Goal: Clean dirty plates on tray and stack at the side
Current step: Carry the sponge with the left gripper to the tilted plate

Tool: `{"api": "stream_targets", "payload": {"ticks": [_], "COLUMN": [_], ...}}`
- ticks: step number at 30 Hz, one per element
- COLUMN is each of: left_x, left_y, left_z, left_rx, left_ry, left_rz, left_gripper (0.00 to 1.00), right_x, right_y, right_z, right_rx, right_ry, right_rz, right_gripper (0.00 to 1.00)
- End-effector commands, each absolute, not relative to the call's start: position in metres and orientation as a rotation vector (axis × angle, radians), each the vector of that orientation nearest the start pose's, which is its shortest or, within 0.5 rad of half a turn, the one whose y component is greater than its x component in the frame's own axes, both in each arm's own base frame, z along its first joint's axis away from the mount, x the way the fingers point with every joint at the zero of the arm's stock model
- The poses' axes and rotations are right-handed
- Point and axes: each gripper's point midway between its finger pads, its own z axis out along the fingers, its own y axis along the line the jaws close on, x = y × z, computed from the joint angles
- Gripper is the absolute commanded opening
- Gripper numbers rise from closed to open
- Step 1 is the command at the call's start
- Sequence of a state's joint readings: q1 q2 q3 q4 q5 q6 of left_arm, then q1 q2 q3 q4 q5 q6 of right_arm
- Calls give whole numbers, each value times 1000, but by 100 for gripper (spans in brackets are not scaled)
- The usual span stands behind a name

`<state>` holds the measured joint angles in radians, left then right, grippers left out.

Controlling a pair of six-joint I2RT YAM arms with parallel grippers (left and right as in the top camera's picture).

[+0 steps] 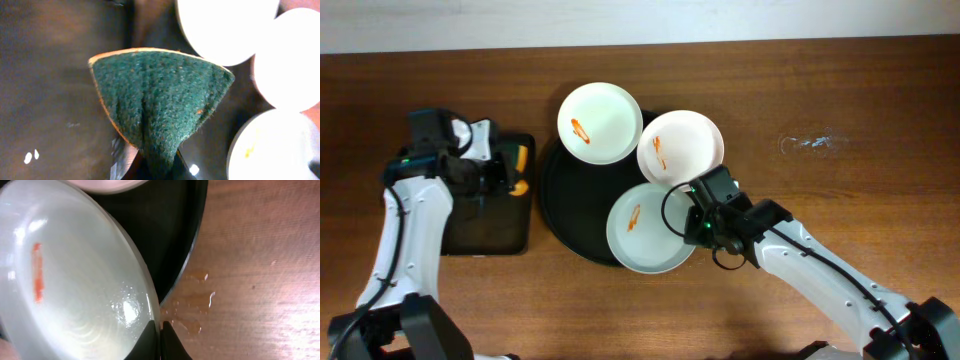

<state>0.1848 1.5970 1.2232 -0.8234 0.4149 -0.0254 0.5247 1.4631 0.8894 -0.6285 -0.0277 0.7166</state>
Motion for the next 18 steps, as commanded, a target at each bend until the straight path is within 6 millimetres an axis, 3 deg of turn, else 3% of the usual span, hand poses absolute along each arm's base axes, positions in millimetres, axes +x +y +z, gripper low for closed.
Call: {"api": "stream_targets", "payload": {"ticks": [1,4,9,12,15,18], "left_x": [370,362,349,340,334,335], "left_y": [-55,-97,-138,-173,-198,-203], "left_z": [143,143,143,146,145,132], "left_rx": [41,193,250,321,400,404], "left_ry": [2652,2664,2694,2689,2672,2705], "left_rz": [-657,-693,-739,-784,-780,-700], "left_gripper": [0,0,0,0,0,0], "right_x": [282,284,274,277,278,275], "right_y": [161,162,156,149,150,155], "right_z": [70,70,67,87,90,72], "right_rx": [222,221,179,111,101,93], "right_ry": [2791,2785,2829,2839,2841,2903], "right_rz": [282,287,243,159,157,157], "right_gripper": [4,4,4,4,4,4]}}
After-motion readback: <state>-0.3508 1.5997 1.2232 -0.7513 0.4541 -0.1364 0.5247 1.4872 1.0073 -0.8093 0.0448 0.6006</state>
